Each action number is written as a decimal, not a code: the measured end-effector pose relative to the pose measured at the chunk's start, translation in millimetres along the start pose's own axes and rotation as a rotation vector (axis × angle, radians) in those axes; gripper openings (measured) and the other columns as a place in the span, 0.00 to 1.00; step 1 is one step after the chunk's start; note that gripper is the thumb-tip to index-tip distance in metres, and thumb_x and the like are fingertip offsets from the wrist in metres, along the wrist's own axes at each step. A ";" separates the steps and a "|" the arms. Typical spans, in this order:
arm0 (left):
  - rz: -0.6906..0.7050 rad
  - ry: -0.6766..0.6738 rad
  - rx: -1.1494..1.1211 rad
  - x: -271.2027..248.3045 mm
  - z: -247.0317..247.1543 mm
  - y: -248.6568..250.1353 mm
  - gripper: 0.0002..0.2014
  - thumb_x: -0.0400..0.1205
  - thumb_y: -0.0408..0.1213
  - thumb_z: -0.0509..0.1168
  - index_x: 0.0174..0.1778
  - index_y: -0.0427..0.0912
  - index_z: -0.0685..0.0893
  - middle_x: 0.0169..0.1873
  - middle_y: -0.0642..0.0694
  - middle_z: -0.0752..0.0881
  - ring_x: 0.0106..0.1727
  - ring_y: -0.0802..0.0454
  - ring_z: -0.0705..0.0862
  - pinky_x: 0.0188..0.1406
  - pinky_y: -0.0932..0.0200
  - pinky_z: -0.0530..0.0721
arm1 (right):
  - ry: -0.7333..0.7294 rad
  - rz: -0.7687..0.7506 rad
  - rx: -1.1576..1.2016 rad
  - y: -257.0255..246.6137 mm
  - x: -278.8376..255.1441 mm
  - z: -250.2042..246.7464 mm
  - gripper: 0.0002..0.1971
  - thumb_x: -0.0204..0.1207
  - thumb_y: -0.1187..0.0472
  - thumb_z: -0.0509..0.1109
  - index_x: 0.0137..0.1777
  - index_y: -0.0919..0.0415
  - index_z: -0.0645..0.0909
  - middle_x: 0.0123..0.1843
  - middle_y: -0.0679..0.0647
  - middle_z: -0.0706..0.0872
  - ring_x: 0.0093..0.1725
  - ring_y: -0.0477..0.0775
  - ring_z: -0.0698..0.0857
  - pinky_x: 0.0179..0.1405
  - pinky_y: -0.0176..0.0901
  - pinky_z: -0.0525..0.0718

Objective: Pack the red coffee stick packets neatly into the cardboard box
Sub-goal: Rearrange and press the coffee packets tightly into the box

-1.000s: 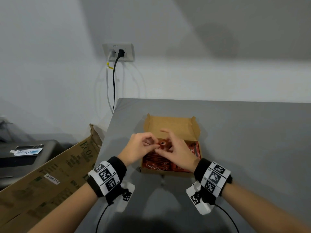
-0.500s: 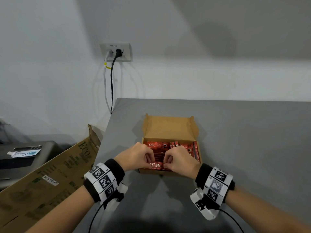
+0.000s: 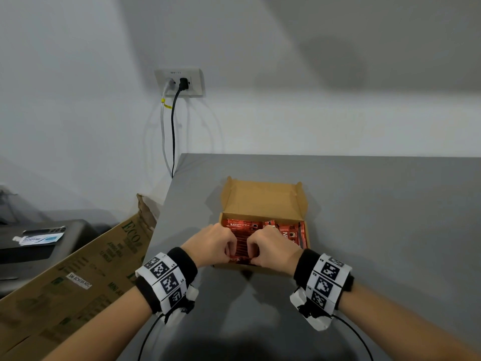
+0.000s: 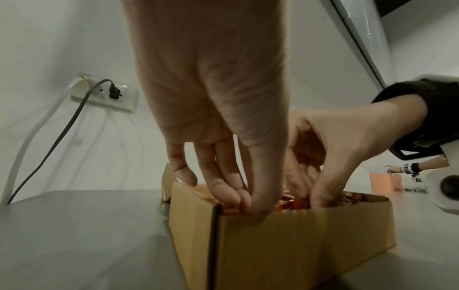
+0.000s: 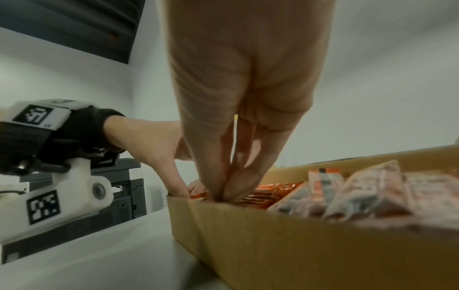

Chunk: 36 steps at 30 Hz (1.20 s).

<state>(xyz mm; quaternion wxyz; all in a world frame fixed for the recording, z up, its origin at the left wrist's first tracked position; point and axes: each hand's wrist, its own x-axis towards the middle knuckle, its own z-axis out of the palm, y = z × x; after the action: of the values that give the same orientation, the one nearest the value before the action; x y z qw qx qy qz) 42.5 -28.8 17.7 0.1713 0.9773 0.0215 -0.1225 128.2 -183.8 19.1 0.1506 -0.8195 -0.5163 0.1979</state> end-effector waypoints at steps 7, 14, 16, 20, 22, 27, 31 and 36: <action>0.025 -0.021 0.074 4.3 -0.4 2.7 0.06 0.74 0.30 0.65 0.40 0.42 0.88 0.40 0.47 0.88 0.42 0.48 0.85 0.37 0.66 0.76 | -0.110 0.043 0.060 3.1 7.3 -12.0 0.04 0.70 0.64 0.76 0.44 0.64 0.89 0.44 0.55 0.90 0.43 0.49 0.87 0.41 0.32 0.80; 0.054 -0.026 0.161 5.5 -6.6 4.6 0.07 0.76 0.34 0.66 0.43 0.44 0.90 0.43 0.48 0.89 0.44 0.48 0.85 0.41 0.63 0.78 | -0.149 0.024 0.062 1.5 6.3 -9.5 0.03 0.70 0.67 0.74 0.42 0.65 0.88 0.43 0.56 0.90 0.43 0.51 0.87 0.44 0.33 0.82; 0.063 -0.047 0.200 5.7 -2.8 8.1 0.08 0.78 0.38 0.65 0.43 0.44 0.90 0.44 0.49 0.89 0.45 0.48 0.85 0.42 0.65 0.73 | -0.162 0.010 0.017 1.2 7.8 -5.6 0.04 0.71 0.68 0.72 0.42 0.65 0.89 0.44 0.57 0.90 0.44 0.53 0.87 0.48 0.39 0.84; 0.052 -0.043 0.239 9.1 3.7 7.8 0.10 0.80 0.42 0.64 0.40 0.45 0.89 0.42 0.50 0.89 0.38 0.53 0.78 0.45 0.64 0.68 | -0.135 -0.015 -0.089 -0.8 11.6 2.3 0.07 0.71 0.72 0.68 0.40 0.66 0.88 0.44 0.59 0.90 0.44 0.57 0.87 0.48 0.46 0.85; 0.048 -0.043 0.236 10.3 4.7 7.0 0.09 0.79 0.42 0.64 0.39 0.44 0.88 0.41 0.50 0.89 0.36 0.54 0.75 0.46 0.63 0.69 | -0.147 -0.012 -0.087 0.5 12.4 1.9 0.06 0.71 0.71 0.69 0.41 0.66 0.88 0.44 0.59 0.90 0.44 0.57 0.87 0.48 0.45 0.85; 0.028 -0.090 0.137 10.0 -2.8 1.6 0.04 0.76 0.39 0.67 0.41 0.46 0.87 0.43 0.51 0.88 0.42 0.55 0.80 0.48 0.63 0.72 | -0.108 0.097 0.082 13.9 7.0 -18.6 0.06 0.74 0.60 0.74 0.46 0.62 0.88 0.46 0.53 0.89 0.44 0.47 0.87 0.46 0.35 0.84; 0.008 -0.157 0.030 10.6 -6.0 -8.1 0.03 0.72 0.38 0.72 0.39 0.47 0.87 0.39 0.54 0.89 0.40 0.60 0.83 0.52 0.60 0.73 | 0.207 0.323 0.069 53.2 -0.1 -38.4 0.07 0.79 0.62 0.66 0.48 0.62 0.85 0.46 0.55 0.88 0.42 0.48 0.86 0.47 0.39 0.87; 0.028 -0.181 0.095 14.1 -8.8 -0.1 0.03 0.75 0.39 0.69 0.38 0.46 0.88 0.37 0.56 0.84 0.39 0.60 0.77 0.52 0.59 0.68 | 0.173 0.528 0.004 69.9 -13.6 -29.8 0.10 0.79 0.57 0.66 0.42 0.64 0.80 0.41 0.57 0.86 0.40 0.53 0.87 0.43 0.46 0.88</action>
<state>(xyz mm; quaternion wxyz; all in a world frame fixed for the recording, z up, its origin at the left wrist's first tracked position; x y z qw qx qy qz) 58.2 -25.7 22.2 0.1279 0.9695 -0.0136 -0.2087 192.2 -226.9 16.0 0.1389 -0.9393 -0.2695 0.1606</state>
